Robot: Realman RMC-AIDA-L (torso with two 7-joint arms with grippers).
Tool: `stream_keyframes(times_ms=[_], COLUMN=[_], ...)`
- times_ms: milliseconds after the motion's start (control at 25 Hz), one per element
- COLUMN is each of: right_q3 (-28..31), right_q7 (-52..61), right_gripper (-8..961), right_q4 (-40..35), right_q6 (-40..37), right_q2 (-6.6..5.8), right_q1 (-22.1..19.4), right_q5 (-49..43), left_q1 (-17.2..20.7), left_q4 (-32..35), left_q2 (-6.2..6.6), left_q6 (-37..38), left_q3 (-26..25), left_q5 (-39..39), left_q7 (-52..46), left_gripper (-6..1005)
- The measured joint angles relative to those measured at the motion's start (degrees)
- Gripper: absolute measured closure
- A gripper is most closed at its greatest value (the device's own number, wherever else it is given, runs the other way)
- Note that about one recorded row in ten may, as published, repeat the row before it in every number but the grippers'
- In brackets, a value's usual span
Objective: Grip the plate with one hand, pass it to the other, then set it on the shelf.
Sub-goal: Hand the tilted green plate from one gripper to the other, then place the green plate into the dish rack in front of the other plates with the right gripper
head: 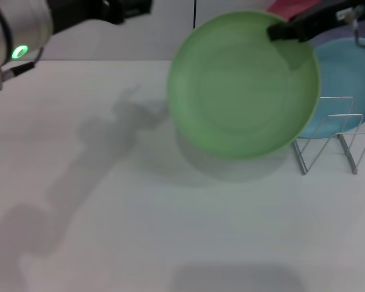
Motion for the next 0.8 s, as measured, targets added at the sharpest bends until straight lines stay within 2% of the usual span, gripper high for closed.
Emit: stream_keyframes(times_ms=[80, 160, 280, 320, 360, 400, 440, 520, 680, 720, 800], right_q3=[0.95, 2.04, 2.33, 2.7, 2.7, 2.88, 3.03, 3.51, 3.9, 3.91, 4.08], right_q7=[-2.45, -6.8, -9.67, -13.19, -13.19, -14.8, -15.89, -20.51, -26.25, -29.63, -33.24], right_gripper=[889, 892, 892, 892, 892, 892, 892, 891, 891, 891, 891], right_q4=[-2.52, -6.66, -9.16, -12.25, -12.25, -13.64, -14.81, -17.43, -19.92, -21.51, -23.05], right_q6=[-1.49, -3.97, -5.58, -7.16, -7.16, -7.75, -8.15, -9.79, -11.12, -11.61, -11.96], right_q2=[-0.05, -0.08, -0.09, 0.02, 0.02, 0.09, 0.14, 0.13, 0.32, 0.46, 0.58], right_q1=[-0.24, -0.27, -0.12, -0.04, -0.04, 0.01, 0.07, 0.2, -0.17, -0.59, -1.12], right_q5=[-0.38, -1.68, -2.43, -3.31, -3.31, -3.83, -4.27, -5.44, -5.63, -5.89, -6.1], left_q1=[2.61, 6.97, 7.76, 9.1, 9.1, 9.81, 9.81, 10.15, 10.04, 9.76, 9.29], left_q4=[0.49, 4.51, 5.88, 9.36, 9.36, 12.43, 12.43, 17.23, 21.55, 24.83, 27.69], left_q2=[0.03, 0.02, 0.02, 0.03, 0.03, 0.02, 0.02, -0.02, -0.14, -0.25, -0.26], left_q6=[6.41, 20.56, 23.78, 31.0, 31.0, 35.98, 35.98, 41.97, 47.38, 51.53, 55.18], left_q3=[1.32, 5.03, 5.95, 8.04, 8.04, 9.56, 9.56, 11.36, 13.12, 14.36, 15.51], left_q5=[-0.04, -0.04, -0.07, -0.05, -0.05, 0.0, 0.0, -0.1, -0.14, -0.19, -0.22], left_q7=[0.75, 2.59, 2.76, 2.86, 2.86, 2.75, 2.75, 2.14, 1.91, 1.18, 0.02], left_gripper=[129, 130, 130, 131, 131, 131, 131, 131, 132, 132, 132])
